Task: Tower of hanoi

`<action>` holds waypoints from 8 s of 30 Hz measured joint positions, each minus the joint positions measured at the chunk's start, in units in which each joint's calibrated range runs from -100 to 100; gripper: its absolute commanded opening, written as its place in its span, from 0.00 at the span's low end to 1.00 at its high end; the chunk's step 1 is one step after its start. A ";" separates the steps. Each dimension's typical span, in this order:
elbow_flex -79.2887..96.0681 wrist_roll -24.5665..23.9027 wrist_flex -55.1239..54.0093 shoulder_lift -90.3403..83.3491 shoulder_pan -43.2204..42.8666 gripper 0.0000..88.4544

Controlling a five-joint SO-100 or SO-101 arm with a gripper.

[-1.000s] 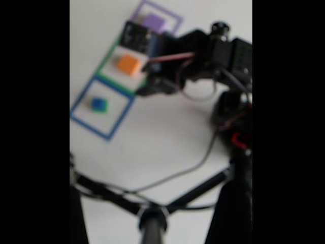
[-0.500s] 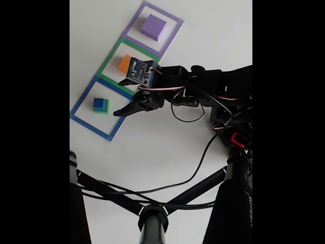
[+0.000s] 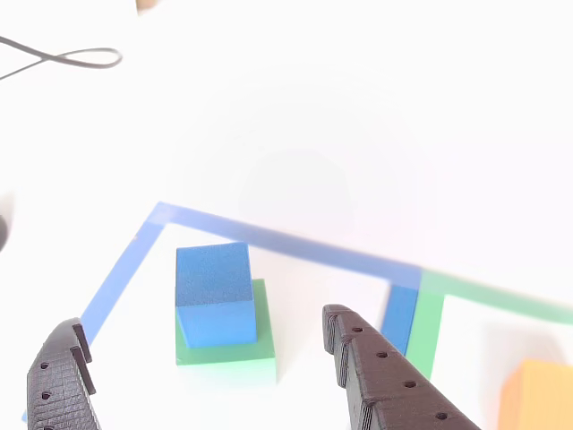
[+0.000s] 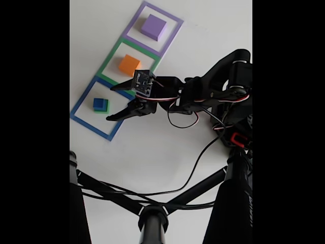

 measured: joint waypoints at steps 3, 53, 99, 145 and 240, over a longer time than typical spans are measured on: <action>-3.05 0.00 -3.05 5.49 -0.16 0.34; -14.27 0.00 -9.47 20.09 -2.87 0.08; -67.36 0.00 108.75 -29.21 6.06 0.04; -50.04 -0.39 105.78 -43.06 46.99 0.04; -8.01 -0.59 -10.35 16.12 40.44 0.20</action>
